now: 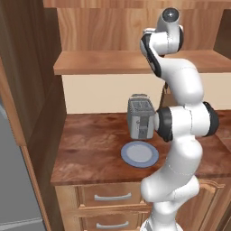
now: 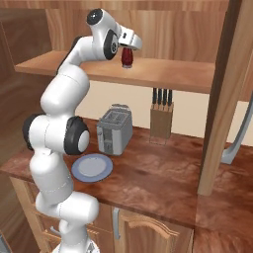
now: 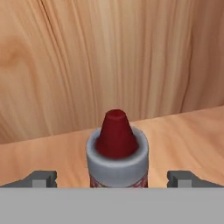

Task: Move the hot dog bun to the plate on the dining table and place the condiment next to that plate. Then navigate to the fridge and take the sausage and place it on the plate as well.

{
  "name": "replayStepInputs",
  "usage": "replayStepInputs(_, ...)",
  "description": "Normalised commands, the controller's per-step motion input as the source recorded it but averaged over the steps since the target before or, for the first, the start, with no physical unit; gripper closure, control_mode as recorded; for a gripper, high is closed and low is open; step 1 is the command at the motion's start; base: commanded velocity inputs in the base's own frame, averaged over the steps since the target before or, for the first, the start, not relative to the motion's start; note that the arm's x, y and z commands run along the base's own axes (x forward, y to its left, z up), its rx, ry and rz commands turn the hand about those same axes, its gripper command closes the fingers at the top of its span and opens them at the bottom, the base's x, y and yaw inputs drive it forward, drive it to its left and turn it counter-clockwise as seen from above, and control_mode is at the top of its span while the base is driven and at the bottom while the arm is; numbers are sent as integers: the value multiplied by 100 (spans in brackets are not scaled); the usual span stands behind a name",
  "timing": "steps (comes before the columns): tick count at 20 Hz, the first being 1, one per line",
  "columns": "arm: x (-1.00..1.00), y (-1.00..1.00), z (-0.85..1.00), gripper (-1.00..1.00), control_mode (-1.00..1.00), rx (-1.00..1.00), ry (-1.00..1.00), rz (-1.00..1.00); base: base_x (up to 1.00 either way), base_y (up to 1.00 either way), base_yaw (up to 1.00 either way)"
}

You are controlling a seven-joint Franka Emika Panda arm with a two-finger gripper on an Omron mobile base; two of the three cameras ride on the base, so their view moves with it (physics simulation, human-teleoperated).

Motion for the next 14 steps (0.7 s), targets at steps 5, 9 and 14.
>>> replayStepInputs(5,14,-1,-7,100,-100,1,0,0,0,0,0)
replayStepInputs(9,0,0,0,100,-100,0,0,0,0,0,0)
replayStepInputs(14,-31,4,0,100,-100,0,-6,0,0,0,0)
